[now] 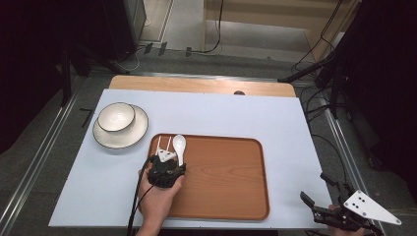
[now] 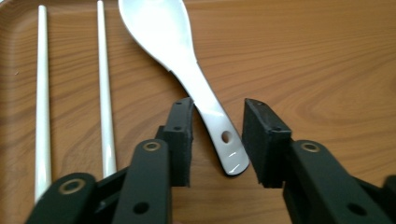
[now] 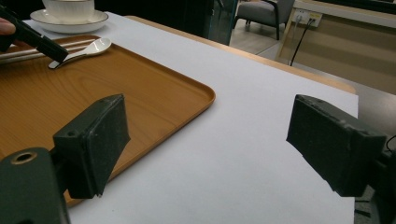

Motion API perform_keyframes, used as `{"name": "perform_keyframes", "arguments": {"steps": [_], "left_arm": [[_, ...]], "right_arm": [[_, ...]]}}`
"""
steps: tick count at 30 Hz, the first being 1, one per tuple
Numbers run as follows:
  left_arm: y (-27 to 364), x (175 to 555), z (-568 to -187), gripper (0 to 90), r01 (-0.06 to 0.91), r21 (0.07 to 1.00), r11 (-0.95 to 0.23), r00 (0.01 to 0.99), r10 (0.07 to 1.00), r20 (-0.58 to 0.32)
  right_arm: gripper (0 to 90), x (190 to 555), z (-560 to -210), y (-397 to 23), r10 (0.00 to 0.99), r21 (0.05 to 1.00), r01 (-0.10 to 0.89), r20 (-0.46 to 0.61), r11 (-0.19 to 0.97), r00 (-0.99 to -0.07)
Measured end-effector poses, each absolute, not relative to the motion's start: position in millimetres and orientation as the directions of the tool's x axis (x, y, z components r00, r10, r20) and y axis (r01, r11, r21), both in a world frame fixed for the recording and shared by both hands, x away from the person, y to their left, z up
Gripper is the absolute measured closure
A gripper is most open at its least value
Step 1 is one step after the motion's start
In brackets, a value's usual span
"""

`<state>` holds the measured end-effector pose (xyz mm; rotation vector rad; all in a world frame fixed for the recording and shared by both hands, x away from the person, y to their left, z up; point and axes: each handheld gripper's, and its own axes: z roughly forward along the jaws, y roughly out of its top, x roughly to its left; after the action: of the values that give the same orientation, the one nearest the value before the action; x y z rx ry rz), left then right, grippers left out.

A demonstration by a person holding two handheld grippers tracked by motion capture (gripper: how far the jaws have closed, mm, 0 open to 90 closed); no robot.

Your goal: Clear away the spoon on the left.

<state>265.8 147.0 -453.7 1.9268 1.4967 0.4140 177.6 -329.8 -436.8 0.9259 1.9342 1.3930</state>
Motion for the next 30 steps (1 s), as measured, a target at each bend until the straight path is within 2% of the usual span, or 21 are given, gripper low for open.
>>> {"name": "perform_keyframes", "arguments": {"steps": [12, 19, 24, 27, 30], "left_arm": [[152, 267, -454, 73.0, 0.739, 0.663, -0.120, 0.287, 0.946, -0.149], [153, 267, -454, 68.2, 0.740, 0.665, -0.099, 0.285, 0.942, -0.176], [161, 265, -446, 54.8, 0.723, 0.689, -0.052, 0.290, 0.928, -0.234], [174, 264, -436, 41.0, 0.708, 0.706, -0.022, 0.300, 0.915, -0.271], [191, 262, -424, 21.0, 0.685, 0.728, -0.006, 0.323, 0.899, -0.296]], "right_arm": [[13.2, 178, -437, -330, 0.804, 0.956, 0.202, -0.055, 0.215, -0.593], [13.2, 178, -436, -330, 0.803, 0.955, 0.202, -0.056, 0.216, -0.593], [13.2, 177, -436, -331, 0.805, 0.956, 0.202, -0.055, 0.213, -0.590], [13.2, 177, -436, -331, 0.806, 0.957, 0.201, -0.054, 0.211, -0.590], [13.2, 176, -436, -333, 0.807, 0.957, 0.201, -0.054, 0.211, -0.588]]}}
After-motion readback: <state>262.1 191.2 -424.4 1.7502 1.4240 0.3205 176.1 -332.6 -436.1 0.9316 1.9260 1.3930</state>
